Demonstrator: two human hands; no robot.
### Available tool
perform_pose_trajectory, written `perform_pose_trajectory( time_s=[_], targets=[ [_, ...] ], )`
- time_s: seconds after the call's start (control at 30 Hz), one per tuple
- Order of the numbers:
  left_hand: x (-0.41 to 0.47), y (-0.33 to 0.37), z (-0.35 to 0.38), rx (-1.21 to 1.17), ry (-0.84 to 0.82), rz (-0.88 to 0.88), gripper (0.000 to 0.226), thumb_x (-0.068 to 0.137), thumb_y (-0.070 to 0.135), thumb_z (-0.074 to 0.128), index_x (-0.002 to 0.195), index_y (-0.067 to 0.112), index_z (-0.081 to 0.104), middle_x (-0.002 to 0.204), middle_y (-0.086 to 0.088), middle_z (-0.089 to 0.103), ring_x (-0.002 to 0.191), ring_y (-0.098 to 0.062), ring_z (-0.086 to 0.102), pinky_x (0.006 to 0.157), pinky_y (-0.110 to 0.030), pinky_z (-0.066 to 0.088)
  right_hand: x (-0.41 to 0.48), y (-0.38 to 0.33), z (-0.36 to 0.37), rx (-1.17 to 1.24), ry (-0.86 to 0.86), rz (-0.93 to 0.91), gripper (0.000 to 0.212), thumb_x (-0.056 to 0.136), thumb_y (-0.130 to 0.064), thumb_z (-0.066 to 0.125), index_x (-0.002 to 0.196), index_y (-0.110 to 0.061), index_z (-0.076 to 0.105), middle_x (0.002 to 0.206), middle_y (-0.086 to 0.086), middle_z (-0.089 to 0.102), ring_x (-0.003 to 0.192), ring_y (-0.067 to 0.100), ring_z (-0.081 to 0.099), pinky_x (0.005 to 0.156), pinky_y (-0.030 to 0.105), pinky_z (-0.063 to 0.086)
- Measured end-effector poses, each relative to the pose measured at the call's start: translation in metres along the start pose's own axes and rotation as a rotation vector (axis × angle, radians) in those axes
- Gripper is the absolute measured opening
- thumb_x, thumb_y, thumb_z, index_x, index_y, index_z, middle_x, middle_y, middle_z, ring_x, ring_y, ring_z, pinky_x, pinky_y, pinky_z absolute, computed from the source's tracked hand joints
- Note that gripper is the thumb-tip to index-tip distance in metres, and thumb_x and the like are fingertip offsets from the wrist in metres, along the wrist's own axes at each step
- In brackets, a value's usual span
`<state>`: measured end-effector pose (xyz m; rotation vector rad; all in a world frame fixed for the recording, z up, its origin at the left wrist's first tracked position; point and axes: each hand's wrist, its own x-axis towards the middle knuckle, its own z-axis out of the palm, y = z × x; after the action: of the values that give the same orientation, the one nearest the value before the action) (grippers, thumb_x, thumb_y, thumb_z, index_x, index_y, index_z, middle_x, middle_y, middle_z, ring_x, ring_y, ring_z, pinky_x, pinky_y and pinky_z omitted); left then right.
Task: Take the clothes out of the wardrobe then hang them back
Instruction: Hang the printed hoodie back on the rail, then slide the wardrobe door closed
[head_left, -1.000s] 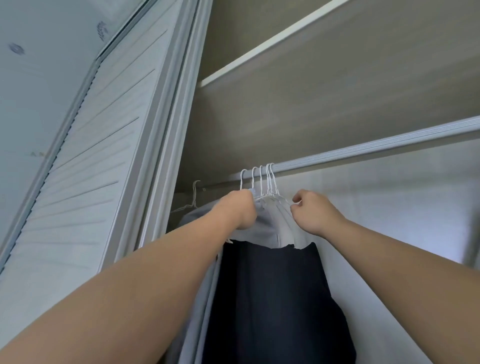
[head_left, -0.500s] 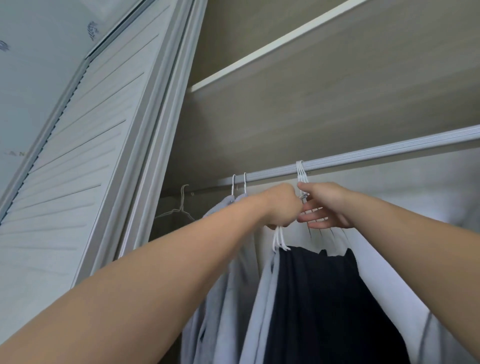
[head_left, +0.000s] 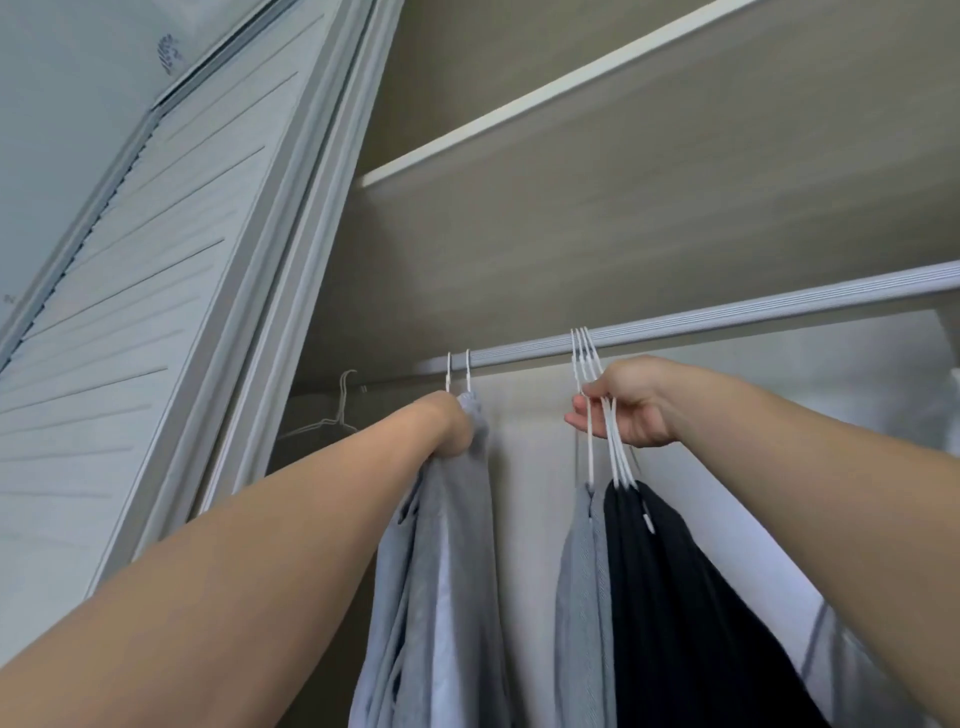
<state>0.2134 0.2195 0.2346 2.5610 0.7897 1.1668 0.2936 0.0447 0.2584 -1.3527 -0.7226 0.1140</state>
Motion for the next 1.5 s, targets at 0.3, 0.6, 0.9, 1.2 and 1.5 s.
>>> perform_pose_trajectory(
  time_s=[0.3,0.6,0.9,1.2,1.5],
  targets=[
    [-0.010,0.004,0.004,-0.214,-0.080,0.256,0.031,0.099,0.029,0.055,0.105,0.002,0.068,0.101,-0.014,0.067,0.086,-0.027,0.064,0.058,-0.029,0.047,0.012,0.015,0.008,-0.046,0.054,-0.023,0.025,0.101,-0.002,0.028,0.111,-0.008,0.050,0.062,0.002,0.034,0.026,0.006,0.031,0.030,0.012,0.031],
    [-0.005,0.006,0.014,-0.439,-0.190,0.343,0.032,0.098,0.034,0.056,0.108,0.011,0.075,0.110,-0.010,0.073,0.104,-0.027,0.068,0.101,-0.046,0.051,0.006,0.029,0.039,-0.125,0.071,-0.107,0.033,0.091,0.009,0.037,0.074,-0.005,0.062,0.043,0.005,0.054,0.050,0.014,0.047,0.040,0.017,0.041],
    [-0.010,0.000,0.015,-0.536,-0.232,0.244,0.035,0.100,0.038,0.057,0.108,0.009,0.075,0.106,-0.011,0.075,0.102,-0.030,0.071,0.099,-0.045,0.053,-0.001,0.028,0.034,-0.343,0.059,-0.051,0.019,0.095,-0.008,0.046,0.078,-0.009,0.054,0.064,0.006,0.050,0.048,0.013,0.046,0.032,0.013,0.037],
    [-0.024,0.016,-0.029,-0.291,0.052,0.235,0.034,0.096,0.037,0.061,0.109,0.008,0.073,0.103,-0.009,0.071,0.091,-0.026,0.064,0.090,-0.037,0.053,-0.022,0.010,0.005,-0.809,0.272,-0.410,0.065,0.099,-0.056,0.036,0.151,-0.018,0.028,0.153,0.012,0.030,0.135,0.039,0.035,0.106,0.047,0.037],
    [-0.077,0.001,-0.109,0.046,0.856,0.620,0.027,0.094,0.037,0.048,0.111,0.023,0.065,0.118,-0.001,0.061,0.114,-0.028,0.050,0.093,-0.044,0.043,-0.081,-0.002,0.040,-1.018,0.392,-1.146,0.056,0.098,-0.048,0.039,0.149,-0.026,0.032,0.152,-0.003,0.032,0.143,0.021,0.022,0.113,0.047,0.019]
  ],
)
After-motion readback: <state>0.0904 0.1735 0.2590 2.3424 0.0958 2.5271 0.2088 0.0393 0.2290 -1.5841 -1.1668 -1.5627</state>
